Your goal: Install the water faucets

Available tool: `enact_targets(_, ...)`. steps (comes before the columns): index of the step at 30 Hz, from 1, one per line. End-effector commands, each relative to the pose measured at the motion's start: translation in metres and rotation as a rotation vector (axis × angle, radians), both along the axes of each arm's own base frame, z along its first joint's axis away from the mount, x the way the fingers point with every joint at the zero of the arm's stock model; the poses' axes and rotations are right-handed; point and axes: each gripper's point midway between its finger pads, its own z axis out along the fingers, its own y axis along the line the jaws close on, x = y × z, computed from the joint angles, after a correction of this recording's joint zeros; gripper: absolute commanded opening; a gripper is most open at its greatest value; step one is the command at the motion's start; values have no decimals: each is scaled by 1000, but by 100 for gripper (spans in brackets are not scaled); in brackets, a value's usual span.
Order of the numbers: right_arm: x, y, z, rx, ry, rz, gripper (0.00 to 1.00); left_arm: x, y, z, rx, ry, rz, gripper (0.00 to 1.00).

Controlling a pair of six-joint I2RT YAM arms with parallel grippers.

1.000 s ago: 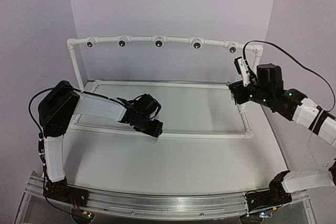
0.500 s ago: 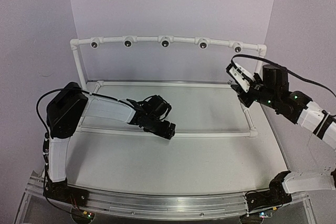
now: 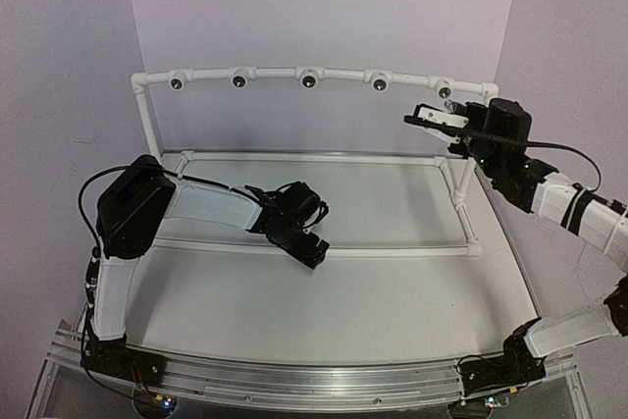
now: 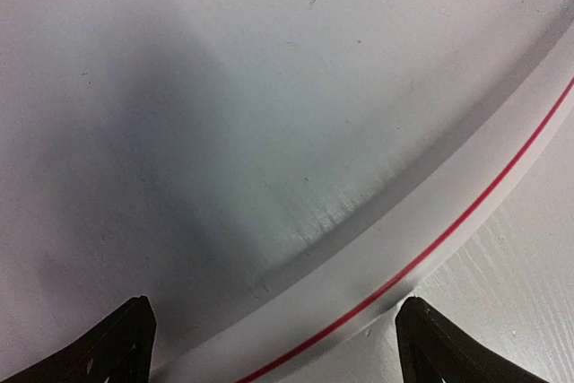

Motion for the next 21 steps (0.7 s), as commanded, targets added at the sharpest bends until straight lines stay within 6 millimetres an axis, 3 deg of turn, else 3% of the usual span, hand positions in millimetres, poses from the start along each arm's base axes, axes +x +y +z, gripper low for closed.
enact_targets(1, 8, -12, 50, -82, -285, -98, 0, -15, 21, -38, 108, 123, -12, 94)
enact_targets(6, 5, -14, 61, -111, -403, -123, 0, -29, 36, -64, 163, 196, 7, 90)
enact_targets(10, 8, -18, 55, -112, -397, -149, 0, -37, 44, -74, 185, 218, 10, 86)
enact_targets(14, 14, -16, 56, -57, -367, -129, 0, -40, 42, -73, 170, 231, 1, 82)
enact_targets(18, 29, -9, 36, -52, -222, -100, 0, -41, 38, -71, 143, 243, 3, 78)
enact_targets(21, 29, -8, 38, -32, -226, -99, 0, -44, 37, -71, 127, 247, 6, 73)
